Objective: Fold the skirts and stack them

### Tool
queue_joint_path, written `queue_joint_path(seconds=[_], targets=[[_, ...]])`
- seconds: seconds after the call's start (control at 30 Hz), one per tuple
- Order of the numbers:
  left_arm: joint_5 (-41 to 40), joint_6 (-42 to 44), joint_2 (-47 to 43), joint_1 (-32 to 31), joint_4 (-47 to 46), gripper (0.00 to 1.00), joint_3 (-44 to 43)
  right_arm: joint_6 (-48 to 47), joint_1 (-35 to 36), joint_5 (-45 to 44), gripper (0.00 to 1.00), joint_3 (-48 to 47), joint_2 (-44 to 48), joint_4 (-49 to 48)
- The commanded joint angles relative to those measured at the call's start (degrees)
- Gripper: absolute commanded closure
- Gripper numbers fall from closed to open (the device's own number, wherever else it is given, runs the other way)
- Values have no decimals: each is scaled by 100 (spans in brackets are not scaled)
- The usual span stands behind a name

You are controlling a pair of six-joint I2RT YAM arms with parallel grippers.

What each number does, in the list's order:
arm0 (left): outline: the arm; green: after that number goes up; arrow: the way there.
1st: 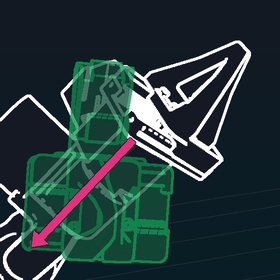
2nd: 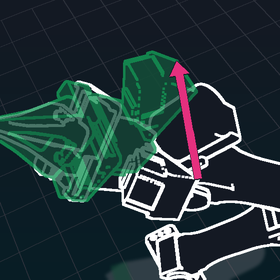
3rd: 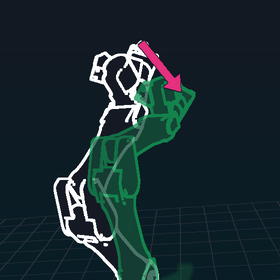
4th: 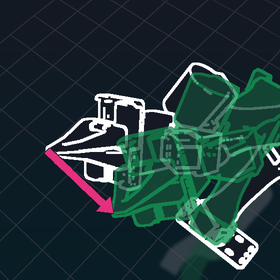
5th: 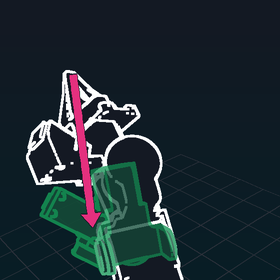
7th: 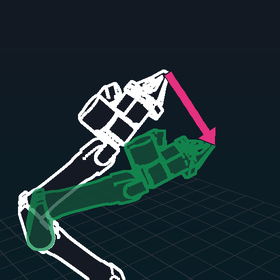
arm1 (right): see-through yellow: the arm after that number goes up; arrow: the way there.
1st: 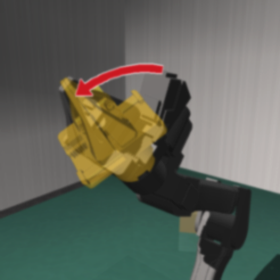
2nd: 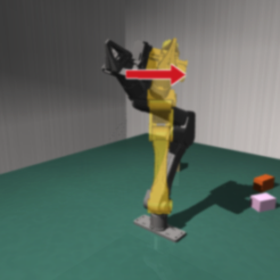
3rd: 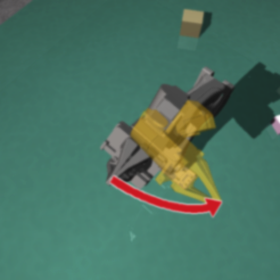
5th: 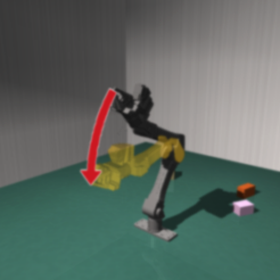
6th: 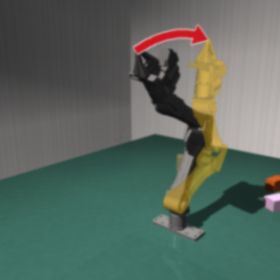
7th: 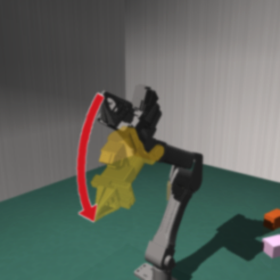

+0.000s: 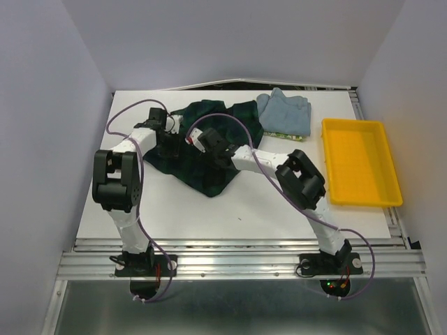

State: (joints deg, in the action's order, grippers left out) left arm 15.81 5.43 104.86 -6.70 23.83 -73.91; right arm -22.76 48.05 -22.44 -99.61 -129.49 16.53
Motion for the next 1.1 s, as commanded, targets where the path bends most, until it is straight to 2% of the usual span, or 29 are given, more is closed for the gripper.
queue_joint_path(seconds=[0.0, 0.17, 0.43, 0.53, 0.57, 0.6, 0.63, 0.7, 0.77, 0.83, 0.93, 1.07], targets=[[-420, -60, 490, 362, 288, 66, -185, -632, -33, -709, 32, 353, 730, -124], [-763, 115, 632, 826, 315, 75, -291, -695, -436, -850, 35, 1180, 1408, -28], [-1027, 467, 781, 1091, 280, 77, -528, -133, -1219, -562, 38, 1972, 2384, 375], [-1028, 608, 791, 1162, 236, 77, -589, 307, -1421, -174, 56, 2051, 2586, 614], [-793, 791, 643, 1180, 183, 75, -598, 447, -1421, 192, 70, 2129, 2613, 779], [-625, 915, 502, 1180, 148, 72, -590, 570, -1421, 326, 78, 2174, 2631, 798], [-345, 1081, 335, 1180, 148, 64, -546, 641, -1421, 797, 88, 2157, 2605, 947], [452, 1537, -77, 1145, 122, 56, -484, 746, -1421, 1371, 99, 2104, 2526, 1115], [991, 1907, -728, 961, 174, 48, -423, 852, -1421, 2142, 99, 2086, 2473, 1202], [968, 2303, -1230, 715, 183, 45, -361, 931, -1421, 2611, 99, 2078, 2472, 1185], [1002, 2726, -1442, -67, 464, 44, -352, 1125, -1421, 3244, 99, 2130, 2586, 1054], [1660, 2858, -1302, -708, 500, 44, -247, 1598, -1421, 3290, 99, 2533, 3024, 624]])
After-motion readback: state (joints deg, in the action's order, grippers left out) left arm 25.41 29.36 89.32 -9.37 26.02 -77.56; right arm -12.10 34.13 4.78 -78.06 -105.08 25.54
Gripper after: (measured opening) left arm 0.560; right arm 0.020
